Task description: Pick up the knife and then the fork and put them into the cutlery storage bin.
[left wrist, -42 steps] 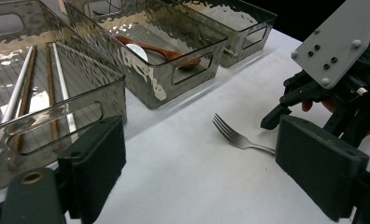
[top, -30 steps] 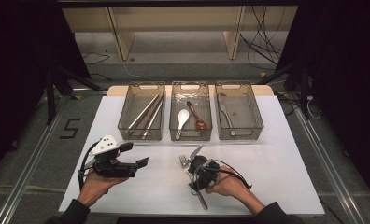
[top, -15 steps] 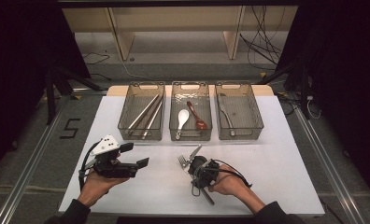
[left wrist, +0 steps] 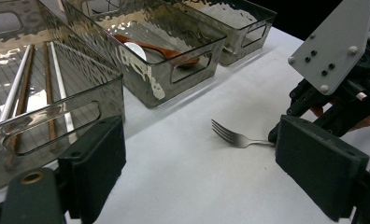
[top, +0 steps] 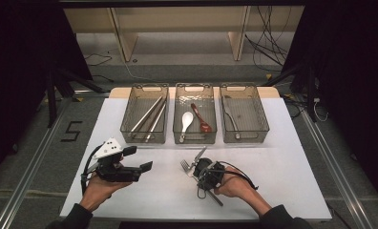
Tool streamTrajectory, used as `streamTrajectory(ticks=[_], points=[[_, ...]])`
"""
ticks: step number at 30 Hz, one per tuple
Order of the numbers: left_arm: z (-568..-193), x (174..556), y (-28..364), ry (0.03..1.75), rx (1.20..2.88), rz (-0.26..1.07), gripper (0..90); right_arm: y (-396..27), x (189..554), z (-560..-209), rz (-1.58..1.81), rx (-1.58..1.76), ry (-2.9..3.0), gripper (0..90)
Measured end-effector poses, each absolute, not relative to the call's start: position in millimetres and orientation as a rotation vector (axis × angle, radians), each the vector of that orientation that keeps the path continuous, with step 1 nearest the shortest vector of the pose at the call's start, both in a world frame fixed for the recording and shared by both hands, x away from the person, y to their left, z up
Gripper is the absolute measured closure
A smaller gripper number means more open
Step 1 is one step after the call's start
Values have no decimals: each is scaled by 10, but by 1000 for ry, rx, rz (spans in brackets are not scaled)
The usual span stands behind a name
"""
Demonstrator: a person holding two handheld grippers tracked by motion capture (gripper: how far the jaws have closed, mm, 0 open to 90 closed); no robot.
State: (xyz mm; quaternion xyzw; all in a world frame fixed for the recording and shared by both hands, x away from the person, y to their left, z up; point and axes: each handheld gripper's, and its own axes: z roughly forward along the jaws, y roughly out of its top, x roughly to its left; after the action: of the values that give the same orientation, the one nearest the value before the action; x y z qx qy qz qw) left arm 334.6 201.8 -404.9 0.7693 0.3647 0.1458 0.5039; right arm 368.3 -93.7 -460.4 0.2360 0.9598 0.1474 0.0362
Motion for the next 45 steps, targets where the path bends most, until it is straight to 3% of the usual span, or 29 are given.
streamTrajectory(ticks=[11, 45], points=[[-4049, 3346, 2020, 881, 1857, 351, 157, -981, 3724, -4594, 393, 717, 2952, 845], [-4043, 3348, 2024, 878, 1856, 353, 157, -988, 3745, -4558, 398, 675, 2966, 852]])
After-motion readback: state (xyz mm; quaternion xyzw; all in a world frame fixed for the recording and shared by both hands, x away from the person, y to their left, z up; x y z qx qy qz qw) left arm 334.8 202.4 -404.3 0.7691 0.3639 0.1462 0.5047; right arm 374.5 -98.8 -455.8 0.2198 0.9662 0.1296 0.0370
